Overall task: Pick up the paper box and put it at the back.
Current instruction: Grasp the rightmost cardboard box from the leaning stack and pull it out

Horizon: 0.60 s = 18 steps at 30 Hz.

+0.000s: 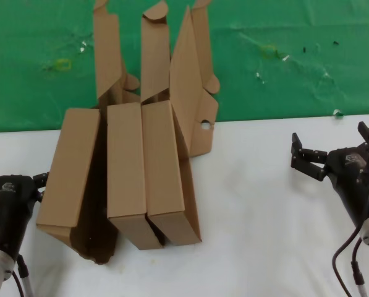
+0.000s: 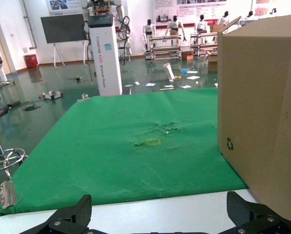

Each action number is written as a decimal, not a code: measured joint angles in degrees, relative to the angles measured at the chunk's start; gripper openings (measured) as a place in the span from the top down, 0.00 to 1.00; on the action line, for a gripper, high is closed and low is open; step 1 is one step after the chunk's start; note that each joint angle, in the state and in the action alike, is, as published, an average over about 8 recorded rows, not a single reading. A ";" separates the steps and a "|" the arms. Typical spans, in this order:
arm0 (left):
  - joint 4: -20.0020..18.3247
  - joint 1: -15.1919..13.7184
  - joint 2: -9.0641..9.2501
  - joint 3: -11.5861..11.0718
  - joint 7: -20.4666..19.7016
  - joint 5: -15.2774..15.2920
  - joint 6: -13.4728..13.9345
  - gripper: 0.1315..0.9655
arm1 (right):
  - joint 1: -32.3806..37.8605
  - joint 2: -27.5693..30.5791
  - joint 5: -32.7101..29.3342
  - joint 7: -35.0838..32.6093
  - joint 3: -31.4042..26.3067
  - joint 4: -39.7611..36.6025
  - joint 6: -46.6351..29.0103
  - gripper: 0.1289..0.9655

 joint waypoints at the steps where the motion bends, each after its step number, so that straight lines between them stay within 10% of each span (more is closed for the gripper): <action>1: 0.00 0.00 0.00 0.00 0.00 0.00 0.00 0.00 | 0.00 0.00 0.00 0.00 0.00 0.00 0.00 0.00; 18: 0.00 0.00 0.00 0.00 0.00 0.00 0.00 0.00 | 0.00 0.00 0.00 0.00 0.00 0.00 0.00 0.00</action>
